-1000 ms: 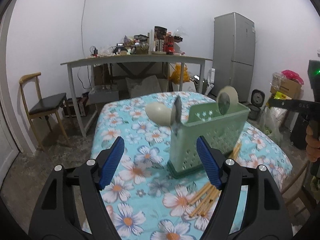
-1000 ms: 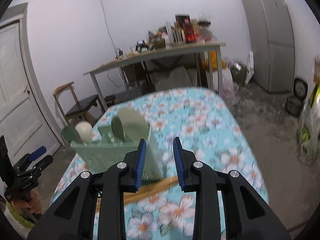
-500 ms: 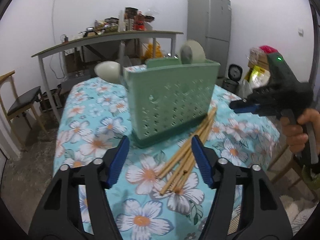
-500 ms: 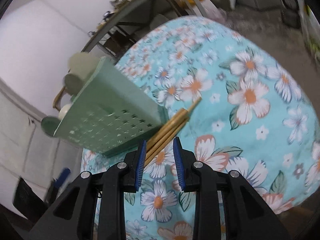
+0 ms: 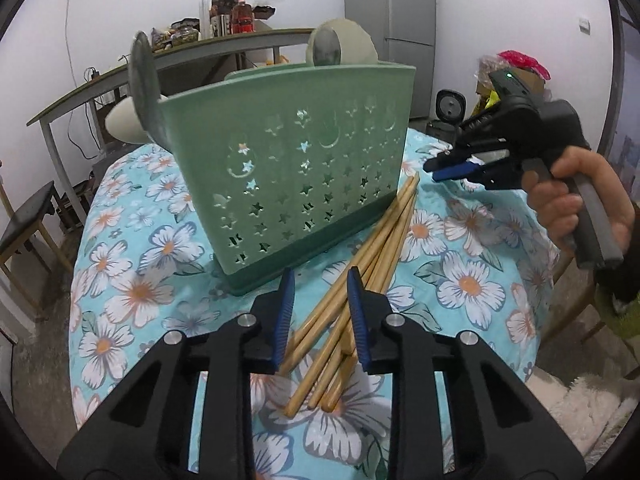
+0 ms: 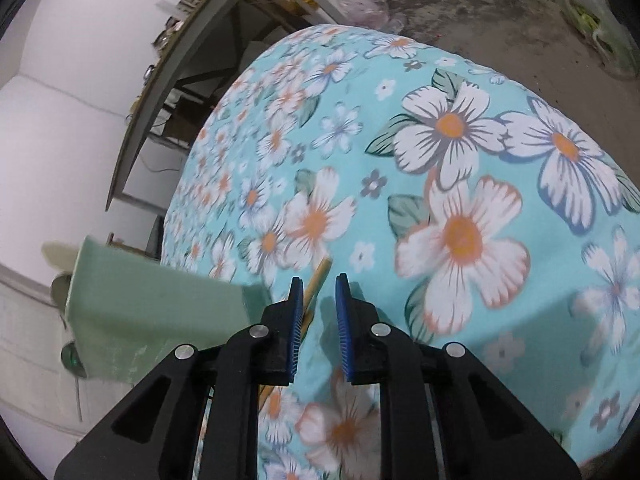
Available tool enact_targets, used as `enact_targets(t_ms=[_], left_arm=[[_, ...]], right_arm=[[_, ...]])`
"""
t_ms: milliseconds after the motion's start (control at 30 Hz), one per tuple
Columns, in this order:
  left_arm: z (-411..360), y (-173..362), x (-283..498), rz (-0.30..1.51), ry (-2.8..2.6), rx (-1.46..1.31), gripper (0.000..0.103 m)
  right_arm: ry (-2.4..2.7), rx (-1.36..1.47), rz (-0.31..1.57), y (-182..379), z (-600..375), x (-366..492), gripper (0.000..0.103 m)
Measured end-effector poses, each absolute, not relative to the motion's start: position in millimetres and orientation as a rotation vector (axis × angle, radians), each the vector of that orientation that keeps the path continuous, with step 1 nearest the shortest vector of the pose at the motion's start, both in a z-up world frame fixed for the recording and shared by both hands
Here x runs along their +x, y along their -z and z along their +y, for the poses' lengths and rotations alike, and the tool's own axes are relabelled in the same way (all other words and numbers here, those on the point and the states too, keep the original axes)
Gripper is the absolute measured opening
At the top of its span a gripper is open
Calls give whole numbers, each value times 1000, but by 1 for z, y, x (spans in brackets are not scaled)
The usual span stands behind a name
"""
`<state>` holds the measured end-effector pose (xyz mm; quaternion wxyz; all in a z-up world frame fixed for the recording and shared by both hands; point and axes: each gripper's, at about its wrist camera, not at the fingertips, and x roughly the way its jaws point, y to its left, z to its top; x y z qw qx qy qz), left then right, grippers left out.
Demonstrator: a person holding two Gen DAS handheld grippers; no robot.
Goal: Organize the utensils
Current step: 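Lower the left tool onto the wooden chopsticks and close around them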
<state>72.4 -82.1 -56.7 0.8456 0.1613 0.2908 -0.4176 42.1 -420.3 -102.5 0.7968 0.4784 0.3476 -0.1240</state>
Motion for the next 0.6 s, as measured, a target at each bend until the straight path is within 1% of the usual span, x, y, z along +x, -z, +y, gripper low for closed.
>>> enact_targets(t_ms=[333,400,600], left_arm=[[-85,61,85,644,872,318,24],[-86,60,91,655,874,296,24],[-98,72,108,766,912,251,24]], right_arm=[[269,1000,780,112,-425,71,17],[278,973,791,112,-423,74,11],[267,908,816,110,-414,71,10]])
